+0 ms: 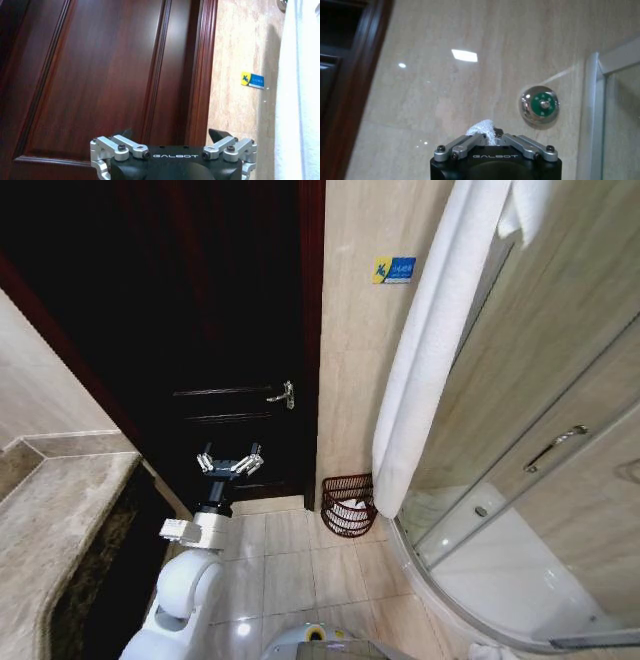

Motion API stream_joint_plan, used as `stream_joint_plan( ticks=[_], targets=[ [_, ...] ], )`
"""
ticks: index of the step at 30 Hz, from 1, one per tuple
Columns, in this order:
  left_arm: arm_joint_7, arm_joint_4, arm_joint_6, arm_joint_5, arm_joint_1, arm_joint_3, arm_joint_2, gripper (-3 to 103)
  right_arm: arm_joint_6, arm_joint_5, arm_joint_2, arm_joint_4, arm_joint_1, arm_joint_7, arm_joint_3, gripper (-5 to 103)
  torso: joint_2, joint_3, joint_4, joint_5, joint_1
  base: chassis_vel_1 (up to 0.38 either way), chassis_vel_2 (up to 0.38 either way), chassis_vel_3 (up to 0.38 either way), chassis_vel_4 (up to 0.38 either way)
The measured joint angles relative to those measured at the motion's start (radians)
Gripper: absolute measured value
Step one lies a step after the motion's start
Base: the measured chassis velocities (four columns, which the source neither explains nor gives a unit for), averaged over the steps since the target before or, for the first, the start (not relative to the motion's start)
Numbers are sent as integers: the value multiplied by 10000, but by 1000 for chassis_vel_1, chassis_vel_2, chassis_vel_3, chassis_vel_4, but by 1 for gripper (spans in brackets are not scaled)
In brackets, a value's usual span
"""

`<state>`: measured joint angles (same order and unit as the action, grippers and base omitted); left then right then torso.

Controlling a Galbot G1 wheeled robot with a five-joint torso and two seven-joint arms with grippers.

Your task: Discard the used towel into the hamper.

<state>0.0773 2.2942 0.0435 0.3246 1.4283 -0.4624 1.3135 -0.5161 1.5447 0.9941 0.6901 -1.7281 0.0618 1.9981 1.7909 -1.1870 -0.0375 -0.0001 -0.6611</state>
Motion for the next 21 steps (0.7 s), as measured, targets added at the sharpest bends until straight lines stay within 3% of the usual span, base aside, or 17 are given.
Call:
stream_joint_plan(
  ticks=[5,21],
  targets=[
    [0,0,0,0,1,0,0,100,156,-186,260,-665,-302,137,18,2,-5,9,4,-3,9,0,0,0,0],
    [0,0,0,0,0,0,0,100,552,-266,-417,325,-1354,-29,231,2,-27,17,0,-1,17,0,0,0,0]
  ],
)
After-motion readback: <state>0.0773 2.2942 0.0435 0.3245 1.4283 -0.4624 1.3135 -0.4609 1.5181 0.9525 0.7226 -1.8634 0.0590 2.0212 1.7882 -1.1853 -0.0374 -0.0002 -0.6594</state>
